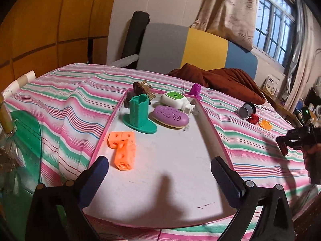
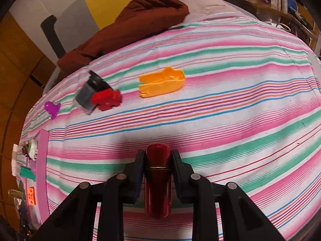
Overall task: Organize rigid objects
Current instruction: 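Carry the red tube into the tray beside the blocks and release it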
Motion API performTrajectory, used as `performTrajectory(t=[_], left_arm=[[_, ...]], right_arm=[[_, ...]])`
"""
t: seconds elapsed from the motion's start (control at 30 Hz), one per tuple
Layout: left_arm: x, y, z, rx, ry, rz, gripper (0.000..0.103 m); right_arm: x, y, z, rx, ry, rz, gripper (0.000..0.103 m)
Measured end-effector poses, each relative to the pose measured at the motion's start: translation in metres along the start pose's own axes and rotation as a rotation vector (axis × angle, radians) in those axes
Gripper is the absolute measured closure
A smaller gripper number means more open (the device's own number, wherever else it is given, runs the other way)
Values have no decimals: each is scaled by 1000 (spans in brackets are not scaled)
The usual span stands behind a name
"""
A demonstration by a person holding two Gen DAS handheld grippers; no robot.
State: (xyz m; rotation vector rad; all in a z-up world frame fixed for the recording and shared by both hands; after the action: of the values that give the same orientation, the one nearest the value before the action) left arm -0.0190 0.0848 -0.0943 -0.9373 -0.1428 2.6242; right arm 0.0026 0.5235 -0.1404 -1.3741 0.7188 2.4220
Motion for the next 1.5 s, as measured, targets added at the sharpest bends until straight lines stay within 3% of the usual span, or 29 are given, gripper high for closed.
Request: performTrajectory(t=[0.13, 0.27, 0.47, 0.87, 1.1, 1.5], left_arm=[[-4, -1, 0, 10, -5, -5, 0], [-10, 3, 1, 20, -10, -2, 0], [-18, 11, -1, 35, -21, 13, 0], [-26, 23, -1, 30, -40, 36, 0], [-28, 39, -4, 10, -20, 78, 0], [-27, 47, -7, -28, 9, 92, 0]], right_arm=[[-4, 19, -3, -22, -16, 60, 77], [-2, 49, -18, -43, 12, 147, 77], [0, 97, -44, -99, 53, 204, 77], [-15, 283, -103, -335, 148, 452, 77], [15, 353, -141, -412, 236, 449, 77], [53, 390, -140, -401, 250, 375, 77]])
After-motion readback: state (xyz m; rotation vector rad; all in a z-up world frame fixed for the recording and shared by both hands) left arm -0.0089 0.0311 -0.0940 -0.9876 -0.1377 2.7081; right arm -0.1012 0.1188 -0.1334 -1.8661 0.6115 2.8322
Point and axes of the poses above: each gripper's, at about its wrist camera, not at the fingertips, and x roughly the way its jaws point, y to its left, z to its top, the point moved 10 cm from there along x, roughly the way its jaws point, and after that the axes turned 2 degrees about -x, right-handed, at the moved point
